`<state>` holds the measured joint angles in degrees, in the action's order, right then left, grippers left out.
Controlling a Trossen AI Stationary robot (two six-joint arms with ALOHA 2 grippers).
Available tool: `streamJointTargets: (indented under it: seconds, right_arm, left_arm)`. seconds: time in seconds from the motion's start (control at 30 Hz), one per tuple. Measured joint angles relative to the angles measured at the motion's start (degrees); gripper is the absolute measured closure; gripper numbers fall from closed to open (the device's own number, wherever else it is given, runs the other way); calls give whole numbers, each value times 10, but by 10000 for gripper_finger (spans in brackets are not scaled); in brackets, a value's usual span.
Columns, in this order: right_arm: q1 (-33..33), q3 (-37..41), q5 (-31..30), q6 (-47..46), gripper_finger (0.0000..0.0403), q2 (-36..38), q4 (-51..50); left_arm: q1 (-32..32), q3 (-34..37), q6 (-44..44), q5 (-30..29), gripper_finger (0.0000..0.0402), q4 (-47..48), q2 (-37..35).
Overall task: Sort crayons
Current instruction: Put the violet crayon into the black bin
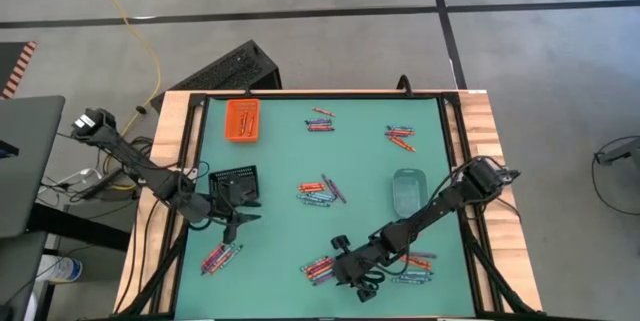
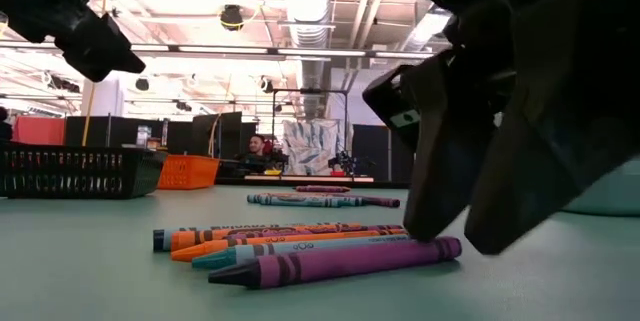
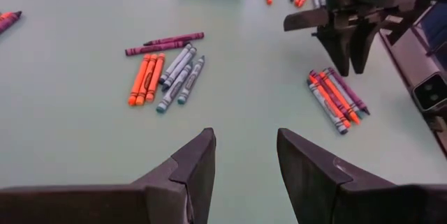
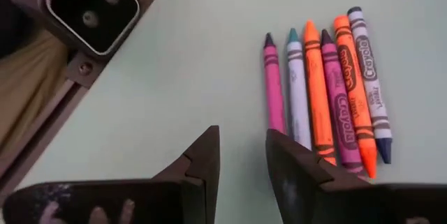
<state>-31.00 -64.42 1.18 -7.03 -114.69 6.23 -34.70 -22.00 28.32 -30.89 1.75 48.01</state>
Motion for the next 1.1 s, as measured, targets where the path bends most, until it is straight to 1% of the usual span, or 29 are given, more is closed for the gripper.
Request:
streamJointTargets:
  seconds: [0.3,0.53,0.63,0.77,1.03,1.1]
  right_arm:
    - [0,0,-17,0,275,0,-9]
    - [0,0,-53,0,277,0,-50]
    - [0,-1,-57,0,284,1,-58]
    - [0,-1,-57,0,308,1,-60]
    - [0,-1,-59,0,390,2,-62]
    - [0,-1,-49,0,396,2,-61]
  left_arm:
    - [0,0,-2,0,261,3,0]
    - [0,0,-2,-10,261,3,0]
    - [0,0,-1,-15,261,3,0]
    - [0,0,-1,-15,261,3,0]
    - [0,0,0,-15,261,3,0]
    - [0,0,0,-15,260,3,0]
